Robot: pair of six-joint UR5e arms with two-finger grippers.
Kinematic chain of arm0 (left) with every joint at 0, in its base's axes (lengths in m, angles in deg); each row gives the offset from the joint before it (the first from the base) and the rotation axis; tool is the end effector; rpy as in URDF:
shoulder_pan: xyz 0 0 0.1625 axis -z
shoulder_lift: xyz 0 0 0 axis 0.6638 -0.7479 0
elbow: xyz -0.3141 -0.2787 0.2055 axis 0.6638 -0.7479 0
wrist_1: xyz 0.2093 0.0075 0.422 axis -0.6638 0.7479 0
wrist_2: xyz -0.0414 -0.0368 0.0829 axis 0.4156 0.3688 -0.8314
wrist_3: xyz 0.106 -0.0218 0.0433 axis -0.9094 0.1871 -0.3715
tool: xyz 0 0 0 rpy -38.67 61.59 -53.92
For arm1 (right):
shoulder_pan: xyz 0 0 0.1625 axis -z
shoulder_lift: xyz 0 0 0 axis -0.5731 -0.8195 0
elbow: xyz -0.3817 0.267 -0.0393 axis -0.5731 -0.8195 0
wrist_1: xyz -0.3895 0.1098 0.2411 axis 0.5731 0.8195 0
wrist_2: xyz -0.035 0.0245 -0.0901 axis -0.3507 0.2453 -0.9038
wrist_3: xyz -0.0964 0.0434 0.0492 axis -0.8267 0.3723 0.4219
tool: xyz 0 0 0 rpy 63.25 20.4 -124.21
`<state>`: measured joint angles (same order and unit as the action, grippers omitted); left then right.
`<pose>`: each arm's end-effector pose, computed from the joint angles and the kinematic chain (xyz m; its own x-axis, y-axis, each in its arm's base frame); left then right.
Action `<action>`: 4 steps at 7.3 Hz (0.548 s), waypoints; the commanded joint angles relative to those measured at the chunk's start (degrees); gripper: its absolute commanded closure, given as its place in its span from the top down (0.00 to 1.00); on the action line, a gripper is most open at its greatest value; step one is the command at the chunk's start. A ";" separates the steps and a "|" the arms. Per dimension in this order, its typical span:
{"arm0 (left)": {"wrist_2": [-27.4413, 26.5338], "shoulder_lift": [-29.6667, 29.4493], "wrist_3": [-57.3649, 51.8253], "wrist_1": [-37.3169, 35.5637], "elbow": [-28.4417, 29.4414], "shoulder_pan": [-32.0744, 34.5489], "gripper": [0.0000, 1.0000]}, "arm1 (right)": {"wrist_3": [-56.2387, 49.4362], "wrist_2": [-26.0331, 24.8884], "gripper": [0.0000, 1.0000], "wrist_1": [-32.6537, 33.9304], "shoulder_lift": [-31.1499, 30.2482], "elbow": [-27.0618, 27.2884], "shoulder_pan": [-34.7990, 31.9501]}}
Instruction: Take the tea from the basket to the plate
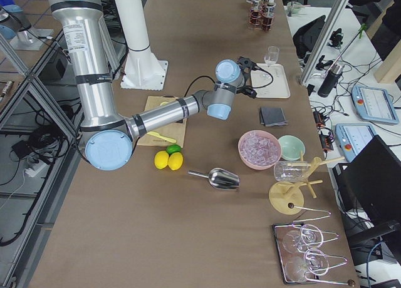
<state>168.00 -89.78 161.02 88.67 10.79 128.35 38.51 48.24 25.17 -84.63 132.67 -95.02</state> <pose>-0.0202 -0.7885 0.5040 -0.3086 -0.8454 -0.4360 0.7221 0.0902 -0.6859 -0.2535 -0.5614 0.4040 0.3516 -0.8580 0.3745 -0.1082 0.3601 0.9266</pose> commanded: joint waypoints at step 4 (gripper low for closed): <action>-2.55 -0.69 3.91 1.98 2.18 -1.51 0.12 | -2.24 -7.07 1.00 -31.36 5.61 -10.87 11.35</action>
<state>165.50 -90.02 162.58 90.55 12.48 126.88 40.17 41.10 -4.01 -82.22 122.72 -86.83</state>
